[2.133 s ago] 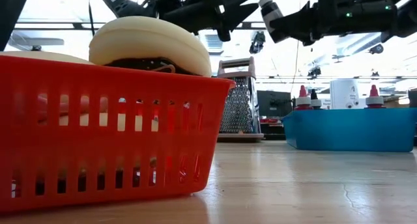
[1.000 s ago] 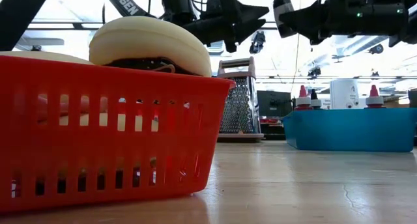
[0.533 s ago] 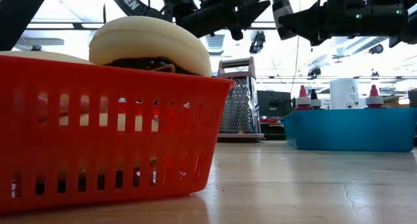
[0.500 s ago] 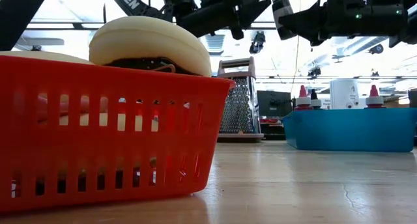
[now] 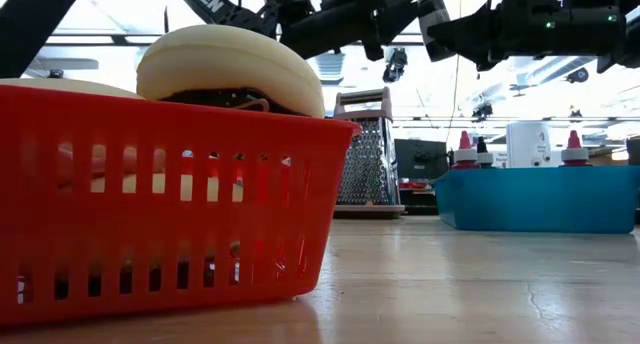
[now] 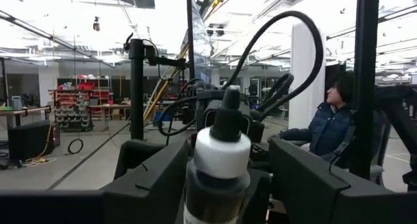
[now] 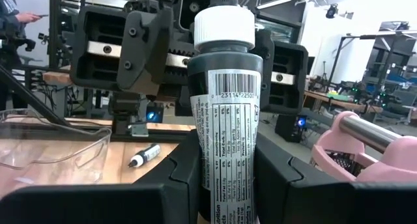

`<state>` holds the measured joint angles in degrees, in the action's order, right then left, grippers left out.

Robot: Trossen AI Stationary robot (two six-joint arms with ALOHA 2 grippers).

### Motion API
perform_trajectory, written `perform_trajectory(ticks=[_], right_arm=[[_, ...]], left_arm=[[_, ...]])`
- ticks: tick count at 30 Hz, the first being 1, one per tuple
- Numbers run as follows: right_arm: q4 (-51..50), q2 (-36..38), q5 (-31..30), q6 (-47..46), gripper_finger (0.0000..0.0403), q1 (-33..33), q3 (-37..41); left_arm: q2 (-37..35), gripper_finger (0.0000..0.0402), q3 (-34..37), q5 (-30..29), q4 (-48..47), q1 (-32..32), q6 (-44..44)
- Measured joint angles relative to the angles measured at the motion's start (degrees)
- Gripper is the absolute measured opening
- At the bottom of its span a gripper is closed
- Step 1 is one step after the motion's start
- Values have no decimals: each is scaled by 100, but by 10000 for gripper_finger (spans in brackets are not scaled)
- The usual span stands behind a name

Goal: Pick & Place Food Item
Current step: Put the right black food coloring bottle into the blue bin

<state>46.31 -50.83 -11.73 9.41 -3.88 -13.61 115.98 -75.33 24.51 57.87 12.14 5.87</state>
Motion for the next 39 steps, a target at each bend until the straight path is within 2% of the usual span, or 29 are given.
perform_trajectory(ticks=[11, 27, 32, 39], right_arm=[[2, 0, 2, 0, 85, -2, 0], [8, 0, 13, 0, 85, -2, 2], [-3, 0, 16, 0, 85, 0, 2], [4, 0, 17, -14, 85, 0, 7]], left_arm=[[11, 218, -63, 15, -35, -7, -111], [11, 216, -378, -2, -635, -70, -376], [11, 186, -378, -35, -685, -81, -469], [9, 113, -378, -48, -719, -92, -736]])
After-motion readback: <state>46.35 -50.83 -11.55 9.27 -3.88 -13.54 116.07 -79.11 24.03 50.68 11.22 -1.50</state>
